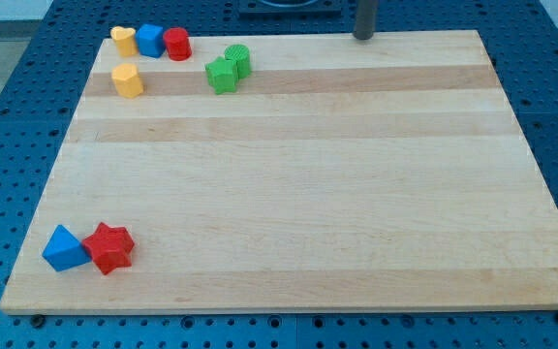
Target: Move yellow hexagon vertically above red star
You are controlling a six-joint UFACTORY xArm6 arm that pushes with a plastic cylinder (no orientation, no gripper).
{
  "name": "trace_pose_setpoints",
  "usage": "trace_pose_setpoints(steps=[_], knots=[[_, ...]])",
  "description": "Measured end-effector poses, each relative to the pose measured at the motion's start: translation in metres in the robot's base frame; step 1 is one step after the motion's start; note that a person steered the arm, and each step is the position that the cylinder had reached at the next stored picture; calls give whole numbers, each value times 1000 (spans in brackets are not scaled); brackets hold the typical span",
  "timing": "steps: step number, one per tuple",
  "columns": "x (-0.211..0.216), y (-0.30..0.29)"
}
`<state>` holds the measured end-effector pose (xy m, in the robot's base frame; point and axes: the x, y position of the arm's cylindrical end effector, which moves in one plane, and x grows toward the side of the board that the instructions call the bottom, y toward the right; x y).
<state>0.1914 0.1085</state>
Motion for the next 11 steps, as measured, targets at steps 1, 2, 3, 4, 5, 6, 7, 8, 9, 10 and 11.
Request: trace_pose_setpoints(steps=[1, 2, 3, 4, 5, 6, 7, 8, 9, 10, 11], knots=[[8, -34], [76, -32], [134, -102], [141, -257], [141, -401], [141, -413], [108, -413], [60, -395], [84, -359], [136, -350], [138, -359]])
